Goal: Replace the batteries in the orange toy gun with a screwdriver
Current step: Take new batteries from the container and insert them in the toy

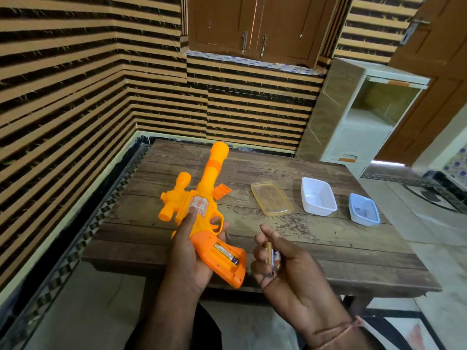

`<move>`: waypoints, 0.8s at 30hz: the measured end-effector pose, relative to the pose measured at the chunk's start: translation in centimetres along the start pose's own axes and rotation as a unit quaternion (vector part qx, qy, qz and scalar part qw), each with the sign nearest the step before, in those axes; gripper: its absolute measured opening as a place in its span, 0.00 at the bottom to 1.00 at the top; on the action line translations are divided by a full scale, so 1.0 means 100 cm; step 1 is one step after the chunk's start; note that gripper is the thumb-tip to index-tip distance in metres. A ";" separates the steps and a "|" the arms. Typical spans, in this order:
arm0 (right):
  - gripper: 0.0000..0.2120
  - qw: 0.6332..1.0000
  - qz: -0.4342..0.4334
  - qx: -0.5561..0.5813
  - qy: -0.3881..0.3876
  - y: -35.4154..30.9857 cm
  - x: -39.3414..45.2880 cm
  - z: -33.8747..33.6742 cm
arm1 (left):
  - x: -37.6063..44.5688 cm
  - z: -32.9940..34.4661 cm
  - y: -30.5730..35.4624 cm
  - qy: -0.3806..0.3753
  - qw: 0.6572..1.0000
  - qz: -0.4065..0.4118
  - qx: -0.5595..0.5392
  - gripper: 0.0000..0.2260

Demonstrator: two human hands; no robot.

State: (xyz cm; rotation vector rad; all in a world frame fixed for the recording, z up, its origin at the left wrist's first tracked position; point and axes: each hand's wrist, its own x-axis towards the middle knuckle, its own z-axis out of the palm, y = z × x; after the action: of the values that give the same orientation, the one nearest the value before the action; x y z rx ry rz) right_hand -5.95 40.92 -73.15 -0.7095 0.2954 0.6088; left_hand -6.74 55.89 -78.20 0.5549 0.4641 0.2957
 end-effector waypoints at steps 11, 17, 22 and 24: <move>0.14 0.857 -0.165 -0.480 0.084 0.003 -0.009 0.006 | -0.001 0.000 -0.001 -0.009 1.000 -0.010 0.019 0.22; 0.08 0.411 -0.346 -0.843 0.009 0.012 -0.007 0.023 | 0.001 -0.001 -0.003 -0.053 0.992 -0.112 0.002 0.25; 0.16 0.229 -0.400 -0.887 0.028 0.043 0.014 0.028 | -0.001 -0.004 -0.007 -0.038 0.991 -0.127 0.032 0.23; 0.17 0.212 -0.409 -0.887 0.034 0.046 0.019 0.026 | 0.000 -0.003 -0.007 -0.046 0.990 -0.133 0.030 0.22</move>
State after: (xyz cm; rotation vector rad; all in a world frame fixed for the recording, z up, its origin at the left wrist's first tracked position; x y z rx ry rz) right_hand -7.17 46.21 -74.50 -2.8991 -1.0635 -0.5792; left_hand -6.84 55.48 -78.82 0.5549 0.4531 0.0018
